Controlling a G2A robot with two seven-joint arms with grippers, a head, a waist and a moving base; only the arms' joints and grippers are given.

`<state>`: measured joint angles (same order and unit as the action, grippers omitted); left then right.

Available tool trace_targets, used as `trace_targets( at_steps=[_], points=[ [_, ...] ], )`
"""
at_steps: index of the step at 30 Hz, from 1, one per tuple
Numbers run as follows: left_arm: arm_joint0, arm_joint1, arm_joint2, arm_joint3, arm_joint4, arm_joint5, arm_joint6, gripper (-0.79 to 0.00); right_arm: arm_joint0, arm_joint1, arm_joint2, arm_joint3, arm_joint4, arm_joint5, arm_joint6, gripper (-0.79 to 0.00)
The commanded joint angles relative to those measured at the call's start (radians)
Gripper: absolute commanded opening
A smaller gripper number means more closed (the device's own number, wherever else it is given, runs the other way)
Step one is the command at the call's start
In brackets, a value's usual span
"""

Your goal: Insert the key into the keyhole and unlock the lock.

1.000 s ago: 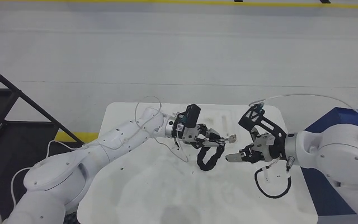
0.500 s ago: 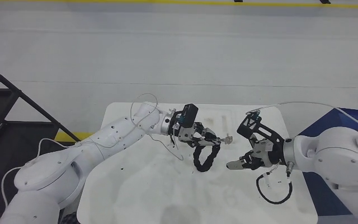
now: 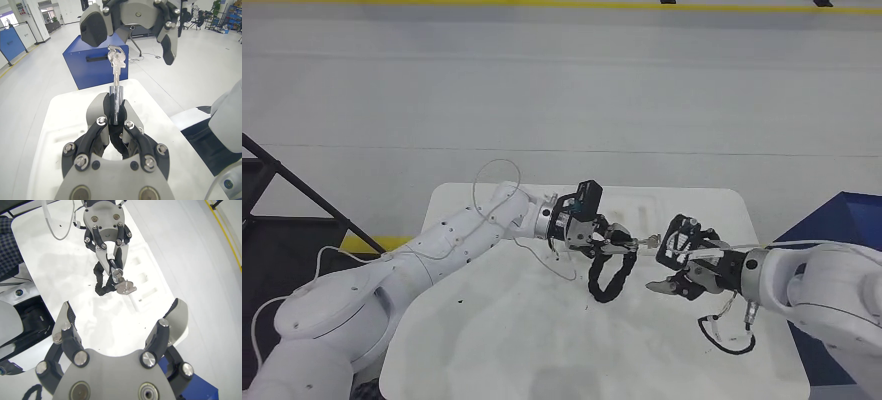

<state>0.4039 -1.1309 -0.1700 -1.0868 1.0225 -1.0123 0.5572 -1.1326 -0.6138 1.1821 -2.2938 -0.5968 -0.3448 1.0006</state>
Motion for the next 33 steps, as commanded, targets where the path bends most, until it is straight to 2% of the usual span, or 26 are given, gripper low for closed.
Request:
trace_targets(
  at_steps=[1, 8, 15, 25, 33],
  points=[
    [-0.001, -0.008, 0.000, 0.002, -0.040, 0.000, -0.045, -0.785, -0.011, -0.001, -0.006, -0.016, -0.034, -0.015, -0.015, 0.000],
    [-0.011, -0.028, 0.000, 0.003, -0.149, 0.000, -0.160, -0.785, -0.017, -0.009, -0.037, -0.025, -0.080, -0.036, -0.014, 0.000],
    [-0.019, -0.038, 0.000, -0.007, -0.206, 0.000, -0.212, -0.785, 0.005, -0.021, -0.073, -0.017, -0.101, -0.024, 0.016, 0.000],
    [-0.032, -0.041, 0.000, 0.000, -0.170, 0.000, -0.180, -0.785, 0.049, -0.038, -0.107, -0.004, -0.063, -0.038, 0.045, 0.000],
    [-0.036, -0.046, 0.000, 0.032, -0.092, 0.000, -0.097, -0.785, 0.077, -0.047, -0.113, 0.011, 0.002, -0.047, 0.073, 0.000]
  ],
)
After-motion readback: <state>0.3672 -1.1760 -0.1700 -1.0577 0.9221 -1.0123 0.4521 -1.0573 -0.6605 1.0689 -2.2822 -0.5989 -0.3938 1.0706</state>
